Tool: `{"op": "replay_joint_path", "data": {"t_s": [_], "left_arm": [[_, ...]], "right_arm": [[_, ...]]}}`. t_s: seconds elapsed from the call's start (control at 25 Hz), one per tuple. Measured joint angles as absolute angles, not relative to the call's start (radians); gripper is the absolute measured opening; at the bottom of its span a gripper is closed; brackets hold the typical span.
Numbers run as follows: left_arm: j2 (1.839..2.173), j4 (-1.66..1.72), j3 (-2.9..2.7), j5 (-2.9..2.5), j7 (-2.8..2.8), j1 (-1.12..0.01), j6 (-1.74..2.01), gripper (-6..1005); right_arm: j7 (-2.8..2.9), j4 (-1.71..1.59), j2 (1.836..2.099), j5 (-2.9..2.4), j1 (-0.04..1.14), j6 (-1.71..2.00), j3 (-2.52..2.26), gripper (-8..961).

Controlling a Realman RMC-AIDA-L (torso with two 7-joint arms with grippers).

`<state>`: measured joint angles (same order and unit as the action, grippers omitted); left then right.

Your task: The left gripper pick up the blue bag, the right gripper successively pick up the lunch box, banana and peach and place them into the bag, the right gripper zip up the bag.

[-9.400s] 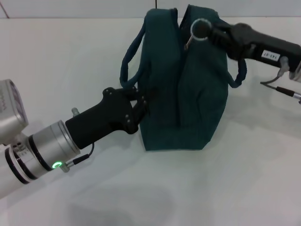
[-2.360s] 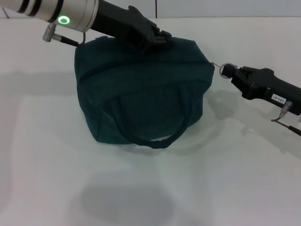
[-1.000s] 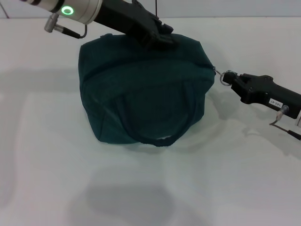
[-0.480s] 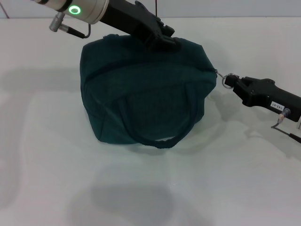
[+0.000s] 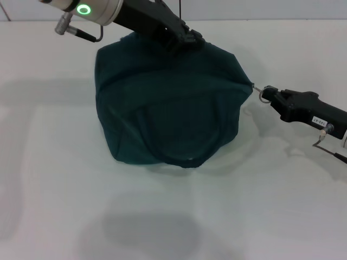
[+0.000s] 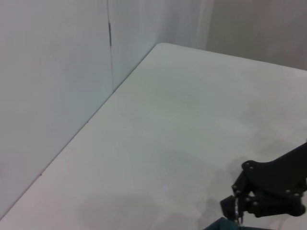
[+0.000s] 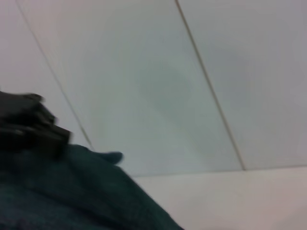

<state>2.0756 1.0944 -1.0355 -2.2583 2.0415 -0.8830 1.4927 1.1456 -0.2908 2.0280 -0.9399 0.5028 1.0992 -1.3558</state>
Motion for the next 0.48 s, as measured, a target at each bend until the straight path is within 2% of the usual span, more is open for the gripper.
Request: {"op": "replay_joint_path", "data": {"t_s": [0.32, 0.48], "left_arm": [[2.077, 1.095, -1.035, -2.257, 2.042, -0.883, 1.494, 44], [2.077, 1.095, -1.035, -2.256, 2.04, -0.883, 1.493, 43]], "right_arm": [[1.149, -0.287, 2.028, -0.94, 0.515, 1.047, -1.364, 20], [1.15, -0.287, 2.028, -0.942, 0.521, 1.034, -1.37, 21]]}}
